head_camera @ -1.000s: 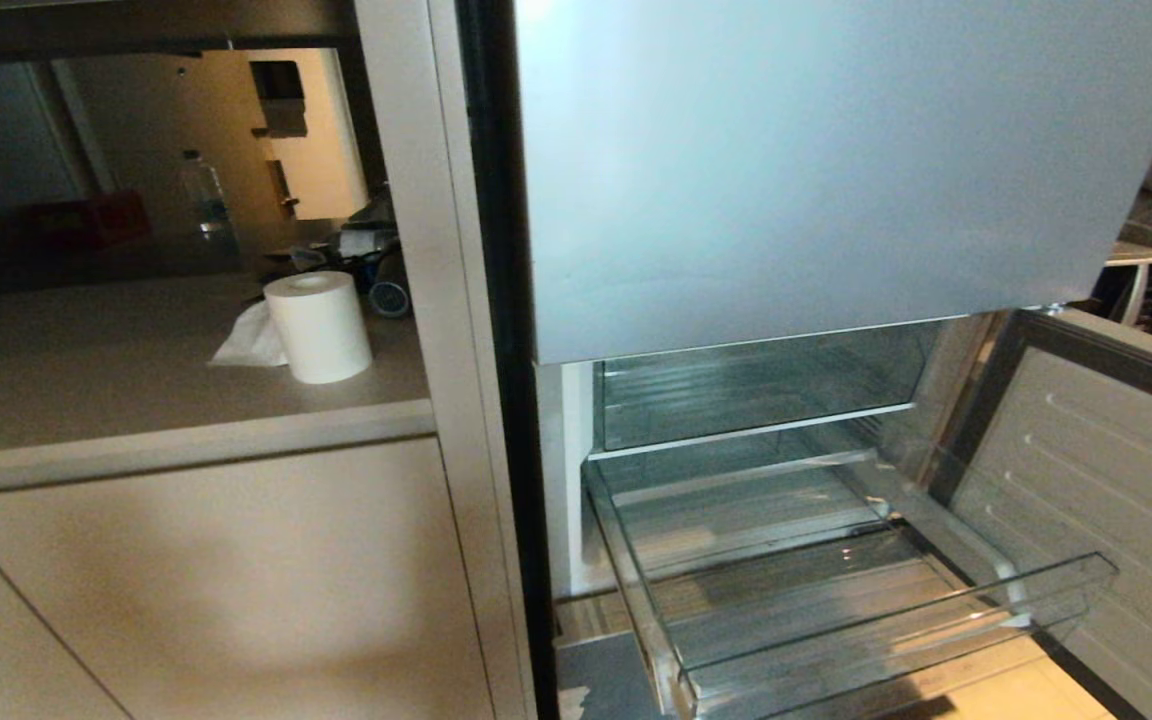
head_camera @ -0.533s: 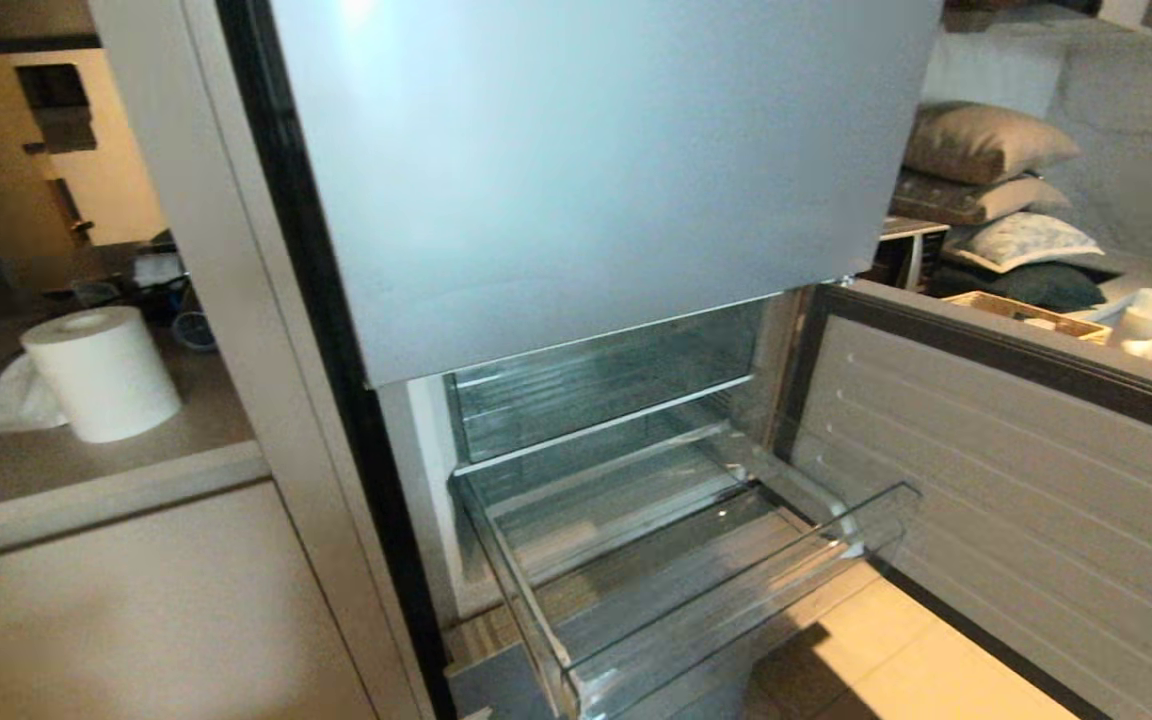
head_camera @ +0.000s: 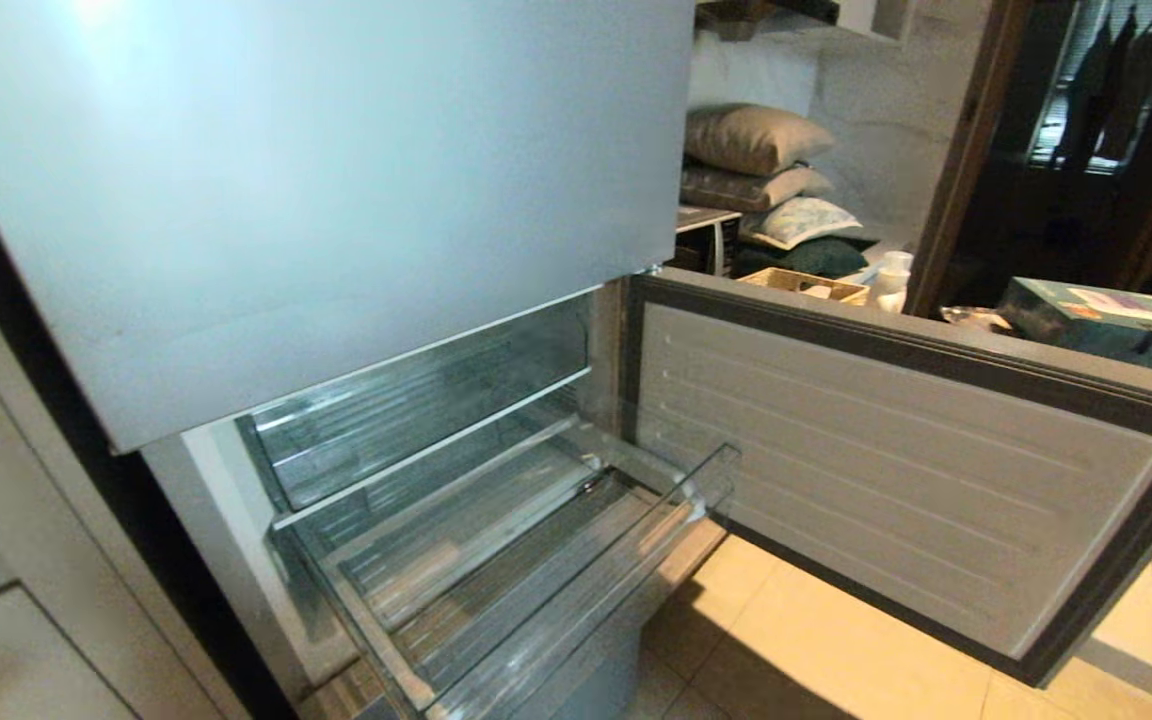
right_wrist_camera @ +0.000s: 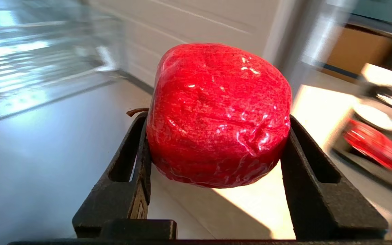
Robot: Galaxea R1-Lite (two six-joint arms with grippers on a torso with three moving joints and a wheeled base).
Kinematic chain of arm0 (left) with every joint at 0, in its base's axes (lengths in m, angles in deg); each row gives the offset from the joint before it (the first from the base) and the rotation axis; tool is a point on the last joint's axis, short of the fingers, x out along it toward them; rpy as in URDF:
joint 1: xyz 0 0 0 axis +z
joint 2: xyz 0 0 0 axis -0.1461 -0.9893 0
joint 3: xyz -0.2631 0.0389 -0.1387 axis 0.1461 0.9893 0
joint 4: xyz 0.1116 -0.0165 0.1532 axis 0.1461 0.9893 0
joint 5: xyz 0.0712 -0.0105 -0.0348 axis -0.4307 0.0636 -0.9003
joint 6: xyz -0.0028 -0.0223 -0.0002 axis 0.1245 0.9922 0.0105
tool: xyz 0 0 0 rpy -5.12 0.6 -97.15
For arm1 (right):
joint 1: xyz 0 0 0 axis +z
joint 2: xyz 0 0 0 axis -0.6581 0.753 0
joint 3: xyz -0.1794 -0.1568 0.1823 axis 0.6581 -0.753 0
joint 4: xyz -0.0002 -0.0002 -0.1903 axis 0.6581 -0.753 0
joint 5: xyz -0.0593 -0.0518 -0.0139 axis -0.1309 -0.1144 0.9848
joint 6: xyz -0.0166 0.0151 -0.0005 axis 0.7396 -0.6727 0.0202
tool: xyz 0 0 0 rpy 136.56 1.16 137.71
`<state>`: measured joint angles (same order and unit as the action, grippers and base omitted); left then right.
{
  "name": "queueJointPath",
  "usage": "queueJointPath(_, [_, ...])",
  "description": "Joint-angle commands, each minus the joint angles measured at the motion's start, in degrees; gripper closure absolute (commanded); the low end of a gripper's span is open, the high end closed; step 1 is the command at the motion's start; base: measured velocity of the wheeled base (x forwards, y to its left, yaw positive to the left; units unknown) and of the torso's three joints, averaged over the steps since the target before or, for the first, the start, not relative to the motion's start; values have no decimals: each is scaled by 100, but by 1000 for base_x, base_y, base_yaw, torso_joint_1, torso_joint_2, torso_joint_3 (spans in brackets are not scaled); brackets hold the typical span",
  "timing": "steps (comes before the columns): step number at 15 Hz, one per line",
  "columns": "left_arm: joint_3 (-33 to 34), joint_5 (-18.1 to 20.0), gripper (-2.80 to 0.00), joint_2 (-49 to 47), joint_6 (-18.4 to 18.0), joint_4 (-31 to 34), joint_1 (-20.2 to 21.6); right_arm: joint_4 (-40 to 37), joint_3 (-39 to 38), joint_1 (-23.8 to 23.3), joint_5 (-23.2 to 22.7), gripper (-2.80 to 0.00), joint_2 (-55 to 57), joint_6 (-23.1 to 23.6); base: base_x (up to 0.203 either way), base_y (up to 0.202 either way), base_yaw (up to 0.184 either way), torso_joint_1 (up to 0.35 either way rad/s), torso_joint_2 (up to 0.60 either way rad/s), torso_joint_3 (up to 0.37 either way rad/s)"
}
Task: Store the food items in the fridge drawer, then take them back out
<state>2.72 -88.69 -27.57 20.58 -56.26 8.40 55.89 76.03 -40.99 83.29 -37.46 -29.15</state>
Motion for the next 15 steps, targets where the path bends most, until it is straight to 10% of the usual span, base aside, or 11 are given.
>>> queueJointPath(1, [9,-1,0,-6,1,-1,0,-1,0,2,-9,0,6,13,-1,3,-118,6,1,2])
queueJointPath(9, [9,-1,0,-6,1,-6,0,68,1907,-367,675,0,1828,-1003,0,0,-7,0,0,1])
queueJointPath(15, [9,-1,0,-6,1,0,0,813,3671,-2958,1018,0,4671,-2195,0,0,0,0,0,0])
